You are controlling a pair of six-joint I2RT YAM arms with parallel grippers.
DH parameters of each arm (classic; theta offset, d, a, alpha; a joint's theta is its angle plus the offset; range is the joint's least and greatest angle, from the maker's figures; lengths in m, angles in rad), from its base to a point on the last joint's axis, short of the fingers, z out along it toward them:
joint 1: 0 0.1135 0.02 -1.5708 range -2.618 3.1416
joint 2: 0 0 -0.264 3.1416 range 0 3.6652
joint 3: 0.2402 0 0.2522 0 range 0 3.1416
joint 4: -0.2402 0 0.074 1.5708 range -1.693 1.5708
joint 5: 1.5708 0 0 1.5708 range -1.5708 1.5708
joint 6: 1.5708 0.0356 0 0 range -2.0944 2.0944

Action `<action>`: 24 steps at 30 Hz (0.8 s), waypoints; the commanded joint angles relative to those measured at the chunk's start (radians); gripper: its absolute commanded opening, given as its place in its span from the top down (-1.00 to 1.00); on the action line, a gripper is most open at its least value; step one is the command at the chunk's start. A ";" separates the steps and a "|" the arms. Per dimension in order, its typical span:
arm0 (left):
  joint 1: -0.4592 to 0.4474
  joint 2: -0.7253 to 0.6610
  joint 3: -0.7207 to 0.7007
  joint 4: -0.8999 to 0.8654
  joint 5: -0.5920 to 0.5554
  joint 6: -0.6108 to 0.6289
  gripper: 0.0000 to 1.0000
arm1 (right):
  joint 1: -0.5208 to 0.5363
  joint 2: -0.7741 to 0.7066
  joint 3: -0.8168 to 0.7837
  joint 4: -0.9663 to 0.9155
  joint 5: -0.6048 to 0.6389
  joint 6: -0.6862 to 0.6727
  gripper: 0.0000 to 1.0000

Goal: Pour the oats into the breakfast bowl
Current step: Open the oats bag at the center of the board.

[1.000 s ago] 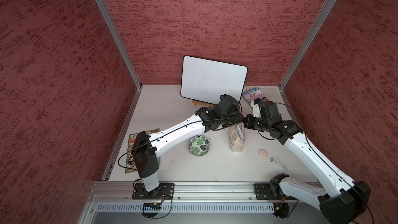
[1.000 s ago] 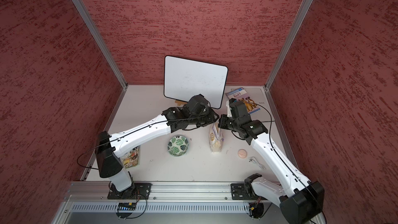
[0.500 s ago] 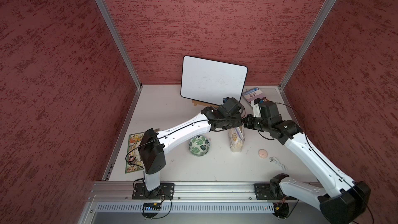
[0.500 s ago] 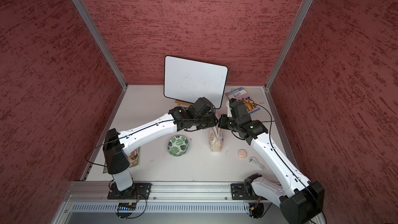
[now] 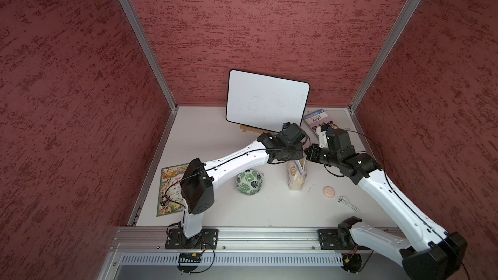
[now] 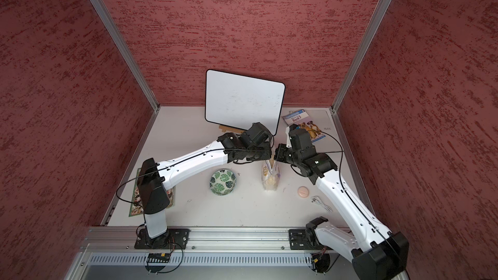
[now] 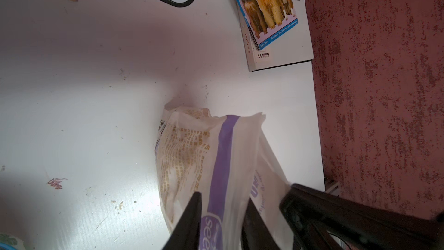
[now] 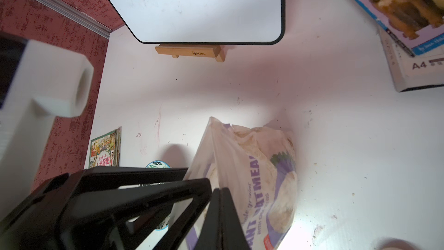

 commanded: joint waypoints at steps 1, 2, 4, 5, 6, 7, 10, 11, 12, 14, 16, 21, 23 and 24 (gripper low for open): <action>-0.001 0.034 0.063 -0.056 0.012 0.047 0.66 | -0.005 -0.037 0.003 0.117 0.029 0.012 1.00; 0.000 0.042 0.081 -0.070 0.015 0.049 0.80 | -0.005 -0.039 0.000 0.116 0.040 0.010 1.00; 0.003 0.053 0.117 -0.111 0.017 0.053 0.94 | -0.005 -0.041 -0.005 0.114 0.063 0.009 1.00; 0.006 0.057 0.135 -0.137 0.008 0.053 0.98 | -0.005 -0.041 -0.008 0.112 0.079 0.010 1.00; 0.009 0.058 0.149 -0.162 -0.001 0.051 1.00 | -0.006 -0.041 -0.010 0.106 0.097 0.012 1.00; 0.013 0.056 0.156 -0.180 -0.009 0.051 1.00 | -0.007 -0.040 -0.012 0.098 0.122 0.015 1.00; 0.020 0.035 0.147 -0.211 -0.021 0.054 1.00 | -0.018 -0.032 -0.012 0.075 0.183 0.018 1.00; 0.022 0.030 0.144 -0.224 -0.022 0.057 1.00 | -0.024 -0.032 -0.009 0.069 0.196 0.016 1.00; 0.023 0.023 0.144 -0.238 -0.027 0.060 1.00 | -0.032 -0.033 -0.005 0.066 0.205 0.010 1.00; 0.024 0.012 0.152 -0.271 -0.055 0.062 1.00 | -0.043 -0.038 0.016 0.059 0.220 -0.005 1.00; 0.025 0.001 0.158 -0.289 -0.072 0.059 1.00 | -0.047 -0.043 0.049 0.055 0.221 -0.024 1.00; 0.027 -0.007 0.196 -0.283 -0.020 0.042 1.00 | -0.046 -0.047 0.075 0.115 0.041 -0.074 1.00; 0.028 -0.006 0.215 -0.278 -0.005 0.028 1.00 | -0.047 -0.067 0.045 0.154 -0.009 -0.073 1.00; 0.029 -0.004 0.225 -0.278 0.005 0.026 1.00 | -0.047 -0.080 0.026 0.167 -0.019 -0.076 1.00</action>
